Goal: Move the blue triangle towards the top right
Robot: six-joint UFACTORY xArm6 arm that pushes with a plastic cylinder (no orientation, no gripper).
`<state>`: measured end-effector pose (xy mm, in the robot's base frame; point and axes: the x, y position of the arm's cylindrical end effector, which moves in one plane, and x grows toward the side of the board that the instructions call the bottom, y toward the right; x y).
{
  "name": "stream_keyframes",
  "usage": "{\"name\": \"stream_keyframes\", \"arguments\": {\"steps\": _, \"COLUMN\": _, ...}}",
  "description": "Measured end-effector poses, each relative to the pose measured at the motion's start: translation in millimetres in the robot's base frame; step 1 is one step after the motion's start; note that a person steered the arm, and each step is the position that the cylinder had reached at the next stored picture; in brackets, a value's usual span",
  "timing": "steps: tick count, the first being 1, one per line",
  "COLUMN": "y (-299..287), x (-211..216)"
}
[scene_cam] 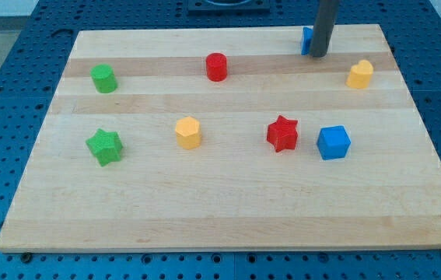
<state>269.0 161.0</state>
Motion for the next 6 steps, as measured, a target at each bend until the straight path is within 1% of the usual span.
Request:
{"name": "stream_keyframes", "arguments": {"steps": 1, "y": -5.0, "x": 20.2}}
{"name": "stream_keyframes", "arguments": {"steps": 4, "y": -50.7, "x": 11.0}}
{"name": "stream_keyframes", "arguments": {"steps": 5, "y": -50.5, "x": -6.1}}
{"name": "stream_keyframes", "arguments": {"steps": 6, "y": -37.3, "x": -28.6}}
